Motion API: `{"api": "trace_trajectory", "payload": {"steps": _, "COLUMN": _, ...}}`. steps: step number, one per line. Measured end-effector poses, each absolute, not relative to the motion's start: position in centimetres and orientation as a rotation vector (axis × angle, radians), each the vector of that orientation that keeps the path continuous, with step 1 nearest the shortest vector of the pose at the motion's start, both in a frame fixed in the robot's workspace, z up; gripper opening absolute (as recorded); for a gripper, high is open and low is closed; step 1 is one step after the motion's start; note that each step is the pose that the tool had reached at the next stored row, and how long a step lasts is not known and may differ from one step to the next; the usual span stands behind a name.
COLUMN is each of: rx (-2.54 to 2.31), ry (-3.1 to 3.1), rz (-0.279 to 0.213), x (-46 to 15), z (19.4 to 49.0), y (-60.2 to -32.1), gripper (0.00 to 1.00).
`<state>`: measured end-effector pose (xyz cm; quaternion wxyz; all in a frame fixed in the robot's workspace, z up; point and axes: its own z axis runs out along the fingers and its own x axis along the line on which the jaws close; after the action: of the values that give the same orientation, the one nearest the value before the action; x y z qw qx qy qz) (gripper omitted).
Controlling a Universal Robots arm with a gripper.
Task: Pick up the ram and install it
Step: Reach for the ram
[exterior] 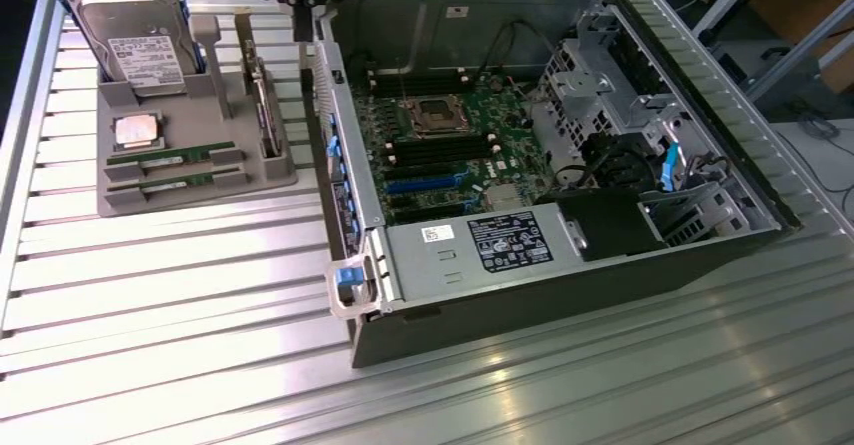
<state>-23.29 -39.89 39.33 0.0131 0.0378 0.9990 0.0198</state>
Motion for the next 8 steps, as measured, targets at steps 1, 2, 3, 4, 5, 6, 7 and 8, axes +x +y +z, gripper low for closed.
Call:
{"api": "trace_trajectory", "payload": {"steps": 1, "rx": 0.118, "ry": 3.112, "rz": 0.062, "x": -23.37, "z": 39.33, "y": -39.89, "gripper": 0.10}}
{"api": "trace_trajectory", "payload": {"steps": 2, "rx": 0.118, "ry": 3.112, "rz": 0.062, "x": -23.42, "z": 39.33, "y": -39.89, "gripper": 0.10}}
{"api": "trace_trajectory", "payload": {"steps": 3, "rx": 0.118, "ry": 3.113, "rz": 0.062, "x": -23.49, "z": 39.33, "y": -39.89, "gripper": 0.10}}
{"api": "trace_trajectory", "payload": {"steps": 4, "rx": 0.118, "ry": 3.112, "rz": 0.062, "x": -23.63, "z": 39.33, "y": -39.89, "gripper": 0.10}}
{"api": "trace_trajectory", "payload": {"steps": 5, "rx": 0.118, "ry": 3.112, "rz": 0.062, "x": -23.74, "z": 39.33, "y": -39.89, "gripper": 0.10}}
{"api": "trace_trajectory", "payload": {"steps": 6, "rx": 0.118, "ry": 3.112, "rz": 0.062, "x": -23.81, "z": 39.33, "y": -39.89, "gripper": 0.10}}
{"api": "trace_trajectory", "payload": {"steps": 7, "rx": 0.118, "ry": 3.112, "rz": 0.062, "x": -23.85, "z": 39.33, "y": -39.89, "gripper": 0.10}}
{"api": "trace_trajectory", "payload": {"steps": 8, "rx": 0.118, "ry": 3.112, "rz": 0.062, "x": -23.93, "z": 39.33, "y": -39.89, "gripper": 0.10}}
